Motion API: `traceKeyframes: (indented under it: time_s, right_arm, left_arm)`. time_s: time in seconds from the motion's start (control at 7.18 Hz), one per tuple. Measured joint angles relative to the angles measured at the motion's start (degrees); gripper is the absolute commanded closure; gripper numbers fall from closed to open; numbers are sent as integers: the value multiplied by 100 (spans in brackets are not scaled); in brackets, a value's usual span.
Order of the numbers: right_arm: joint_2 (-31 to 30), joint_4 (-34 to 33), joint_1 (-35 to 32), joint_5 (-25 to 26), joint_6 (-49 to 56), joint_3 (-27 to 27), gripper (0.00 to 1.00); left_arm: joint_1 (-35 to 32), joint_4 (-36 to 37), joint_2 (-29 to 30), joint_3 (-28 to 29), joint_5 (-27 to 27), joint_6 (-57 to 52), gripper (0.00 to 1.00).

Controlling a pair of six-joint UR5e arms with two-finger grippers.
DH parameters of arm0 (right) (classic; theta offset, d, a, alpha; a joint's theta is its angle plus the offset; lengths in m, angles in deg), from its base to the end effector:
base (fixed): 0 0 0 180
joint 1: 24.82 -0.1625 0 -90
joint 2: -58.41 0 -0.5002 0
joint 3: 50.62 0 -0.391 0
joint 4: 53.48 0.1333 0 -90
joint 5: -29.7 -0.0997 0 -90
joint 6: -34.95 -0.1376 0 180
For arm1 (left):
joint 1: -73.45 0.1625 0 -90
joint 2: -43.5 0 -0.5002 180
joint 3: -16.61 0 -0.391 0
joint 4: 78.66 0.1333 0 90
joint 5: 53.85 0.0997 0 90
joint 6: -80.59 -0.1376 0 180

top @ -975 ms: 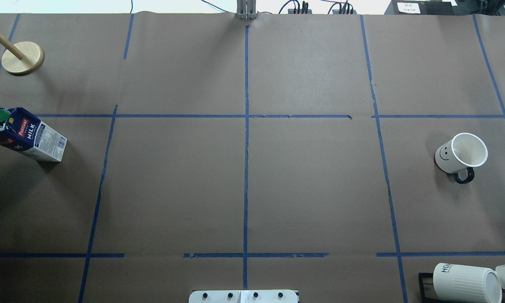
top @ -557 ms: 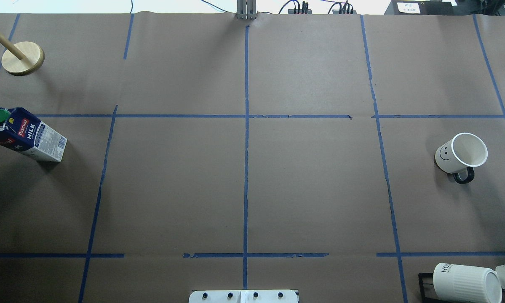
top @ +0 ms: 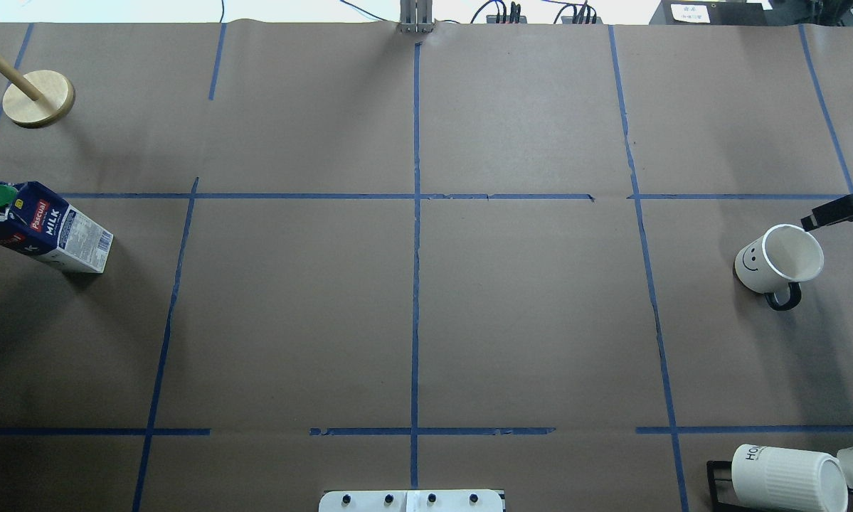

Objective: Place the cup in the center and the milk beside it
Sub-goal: 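Lower the right gripper onto the white mug rim and grasp it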

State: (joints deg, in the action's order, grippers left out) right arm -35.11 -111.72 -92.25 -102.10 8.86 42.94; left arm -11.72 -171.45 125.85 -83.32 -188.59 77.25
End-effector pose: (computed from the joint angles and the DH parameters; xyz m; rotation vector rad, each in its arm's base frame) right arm -0.1532 -0.4768 0.6961 0.1900 -0.8648 -0.1450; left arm 0.0001 -0.4336 0.7312 0.0739 0.7823 0.1697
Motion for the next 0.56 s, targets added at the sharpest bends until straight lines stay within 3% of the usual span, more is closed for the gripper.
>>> traceKeyframes:
  time_s: [0.14, 0.28, 0.42, 0.56]
  right_arm:
    - [-61, 211, 205, 165, -173, -56, 7]
    - [-111, 296, 368, 301, -240, -105, 38]
    - [-136, 327, 484, 377, -263, -164, 82]
    - [-145, 336, 545, 403, -270, -202, 93]
  left_arm:
    - [0, -1, 0, 0, 0, 0, 0]
    - [0, -2, 0, 0, 0, 0, 0]
    - [0, -2, 0, 1, 0, 0, 0]
    - [0, -2, 0, 5, 0, 0, 0]
